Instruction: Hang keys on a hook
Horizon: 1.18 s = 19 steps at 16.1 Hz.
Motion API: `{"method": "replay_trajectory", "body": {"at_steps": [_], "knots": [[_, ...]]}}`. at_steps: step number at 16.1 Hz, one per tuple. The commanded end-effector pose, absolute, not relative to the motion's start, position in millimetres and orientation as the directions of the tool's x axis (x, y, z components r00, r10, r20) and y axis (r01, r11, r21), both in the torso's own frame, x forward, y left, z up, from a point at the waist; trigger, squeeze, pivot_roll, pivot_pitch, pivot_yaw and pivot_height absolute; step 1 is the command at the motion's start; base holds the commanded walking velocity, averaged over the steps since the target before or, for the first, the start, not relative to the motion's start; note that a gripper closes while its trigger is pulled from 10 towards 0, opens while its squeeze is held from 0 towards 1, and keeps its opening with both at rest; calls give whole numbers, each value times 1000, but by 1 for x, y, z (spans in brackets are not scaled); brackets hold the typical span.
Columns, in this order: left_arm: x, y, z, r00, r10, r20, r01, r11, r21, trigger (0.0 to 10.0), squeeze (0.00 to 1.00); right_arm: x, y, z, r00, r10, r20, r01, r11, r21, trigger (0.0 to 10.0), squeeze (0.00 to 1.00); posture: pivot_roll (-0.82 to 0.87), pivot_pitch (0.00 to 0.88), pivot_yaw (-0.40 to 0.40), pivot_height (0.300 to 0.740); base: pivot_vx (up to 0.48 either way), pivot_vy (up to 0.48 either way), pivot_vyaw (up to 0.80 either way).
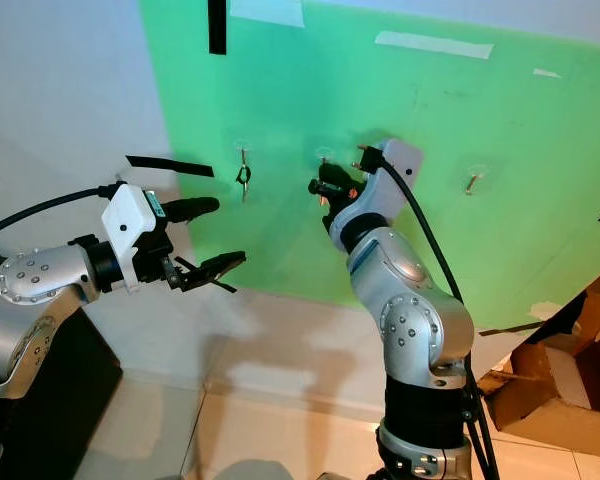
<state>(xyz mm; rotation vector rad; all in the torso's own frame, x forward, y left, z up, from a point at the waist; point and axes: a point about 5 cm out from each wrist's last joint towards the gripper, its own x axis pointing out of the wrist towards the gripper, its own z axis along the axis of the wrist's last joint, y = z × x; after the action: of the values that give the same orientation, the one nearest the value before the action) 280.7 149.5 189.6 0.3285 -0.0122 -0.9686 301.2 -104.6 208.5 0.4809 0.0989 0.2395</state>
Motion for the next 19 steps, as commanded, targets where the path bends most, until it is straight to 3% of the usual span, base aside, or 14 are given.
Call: {"method": "replay_trajectory", "body": {"at_steps": [1, 10, 19], "knots": [[280, 147, 192, 558, -818, -137, 813, 506, 287, 10000, 0, 303, -106, 208, 970, 237, -54, -185, 863, 471, 10000, 0, -5, 0, -65, 740, 0, 0, 0], [281, 147, 193, 555, -821, -136, 815, 504, 286, 10000, 0, 307, -116, 200, 982, 159, -103, -92, 876, 474, 10000, 0, -7, 0, -63, 740, 0, 0, 0], [282, 146, 194, 555, -821, -134, 815, 504, 287, 10000, 0, 305, -104, 221, 965, 260, 35, -237, 806, 543, 10000, 0, -7, 0, -62, 740, 0, 0, 0]]}}
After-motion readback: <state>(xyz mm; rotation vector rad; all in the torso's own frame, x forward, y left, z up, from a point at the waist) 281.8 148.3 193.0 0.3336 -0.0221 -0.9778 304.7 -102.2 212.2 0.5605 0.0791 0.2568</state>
